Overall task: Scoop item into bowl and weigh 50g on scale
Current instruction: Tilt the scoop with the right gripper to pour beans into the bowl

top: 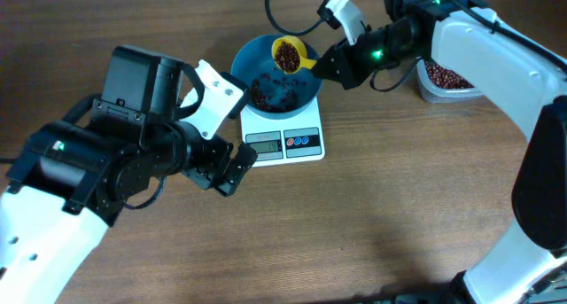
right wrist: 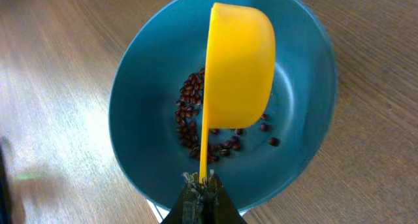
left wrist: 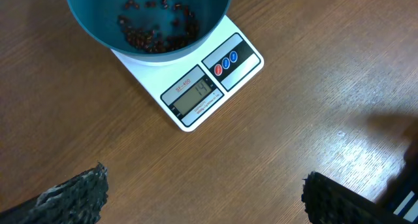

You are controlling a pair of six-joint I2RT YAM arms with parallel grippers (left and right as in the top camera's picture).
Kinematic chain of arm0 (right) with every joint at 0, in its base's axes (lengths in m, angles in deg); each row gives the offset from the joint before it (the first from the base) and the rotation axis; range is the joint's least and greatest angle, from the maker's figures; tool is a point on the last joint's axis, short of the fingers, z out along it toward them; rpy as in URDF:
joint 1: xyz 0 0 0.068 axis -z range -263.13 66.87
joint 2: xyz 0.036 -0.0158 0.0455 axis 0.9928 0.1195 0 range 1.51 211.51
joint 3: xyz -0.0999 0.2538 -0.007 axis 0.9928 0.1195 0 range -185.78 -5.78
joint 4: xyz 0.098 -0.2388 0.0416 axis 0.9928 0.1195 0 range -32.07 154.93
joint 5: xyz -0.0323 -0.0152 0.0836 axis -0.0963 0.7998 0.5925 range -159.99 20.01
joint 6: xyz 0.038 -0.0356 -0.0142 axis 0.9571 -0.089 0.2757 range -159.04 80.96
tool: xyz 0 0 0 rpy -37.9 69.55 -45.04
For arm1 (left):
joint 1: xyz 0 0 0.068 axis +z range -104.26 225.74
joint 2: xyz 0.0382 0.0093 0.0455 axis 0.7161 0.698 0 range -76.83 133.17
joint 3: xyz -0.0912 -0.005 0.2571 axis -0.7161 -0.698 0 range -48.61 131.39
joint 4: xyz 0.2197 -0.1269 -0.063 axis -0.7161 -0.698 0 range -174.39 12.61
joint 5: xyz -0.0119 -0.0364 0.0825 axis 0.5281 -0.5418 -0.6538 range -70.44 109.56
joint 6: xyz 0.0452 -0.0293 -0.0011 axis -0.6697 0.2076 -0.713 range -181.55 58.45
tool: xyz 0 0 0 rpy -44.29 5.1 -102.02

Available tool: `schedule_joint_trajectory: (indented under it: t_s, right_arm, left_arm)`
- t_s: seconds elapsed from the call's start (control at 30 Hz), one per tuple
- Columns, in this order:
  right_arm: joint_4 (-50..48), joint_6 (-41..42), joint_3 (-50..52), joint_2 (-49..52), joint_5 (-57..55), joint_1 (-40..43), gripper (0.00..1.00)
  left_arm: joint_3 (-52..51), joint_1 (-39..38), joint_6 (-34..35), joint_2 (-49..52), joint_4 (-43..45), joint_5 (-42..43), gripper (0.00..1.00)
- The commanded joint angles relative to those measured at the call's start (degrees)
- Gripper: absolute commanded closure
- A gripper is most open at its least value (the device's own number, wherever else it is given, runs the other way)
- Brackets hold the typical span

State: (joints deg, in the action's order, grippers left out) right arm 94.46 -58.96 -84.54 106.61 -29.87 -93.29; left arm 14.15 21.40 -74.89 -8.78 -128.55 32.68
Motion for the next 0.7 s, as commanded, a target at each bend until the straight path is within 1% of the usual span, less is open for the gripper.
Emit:
schedule_joint_trajectory:
  t_s: [0.0, 0.07, 0.1, 0.17, 0.23, 0.3, 0.33, 0.4, 0.47, 0.53, 0.6, 0.67]
  right_arm:
    - [0.13, -0.61, -0.31, -2.73, -1.68, -0.72, 0.96]
    - [0.35, -0.63, -0.33, -3.67, -0.70, -0.83, 0.96]
    - [0.35, -0.63, -0.33, -3.91, -1.90, -0.81, 0.96]
    - [0.33, -0.63, -0.33, -3.91, -8.50, -0.72, 0.96]
    - [0.85, 0.04, -0.66, -4.74, -5.07, -0.90, 0.96]
    - [0.55, 0.00, -0.66, -4.87, -8.55, -1.07, 0.96]
    - [0.66, 0.26, -0.72, -4.94, -8.46, -1.09, 0.96]
    - [0.74, 1.29, -1.07, -6.05, -4.66, -1.14, 0.96]
    - [0.76, 1.31, -1.07, -5.97, -7.41, -1.14, 0.96]
    - [0.90, 3.04, -1.07, -7.17, -4.35, -1.14, 0.96]
    - [0.98, 2.99, -1.07, -7.02, -4.85, -1.07, 0.96]
    - [1.20, 3.06, -1.18, -7.93, 0.04, -1.09, 0.96]
  left_arm:
    - [0.94, 0.11, -0.90, 0.13, 0.07, 0.63, 0.01]
    - [0.94, 0.11, -0.90, 0.13, 0.07, 0.63, 0.01]
    - [0.94, 0.11, -0.90, 0.13, 0.04, 0.63, 0.01]
    - [0.94, 0.11, -0.87, 0.13, 0.07, 0.63, 0.01]
    - [0.94, 0.11, -0.90, 0.13, 0.07, 0.63, 0.01]
    - [0.94, 0.11, -0.90, 0.13, 0.07, 0.63, 0.01]
    - [0.94, 0.11, -0.87, 0.13, 0.07, 0.63, 0.01]
    - [0.94, 0.11, -0.87, 0.13, 0.07, 0.63, 0.01]
    - [0.94, 0.11, -0.90, 0.13, 0.07, 0.63, 0.01]
    - [0.94, 0.11, -0.90, 0.13, 0.07, 0.63, 0.01]
    - [0.94, 0.11, -0.87, 0.13, 0.07, 0.63, 0.01]
    - [0.94, 0.11, -0.90, 0.13, 0.07, 0.63, 0.01]
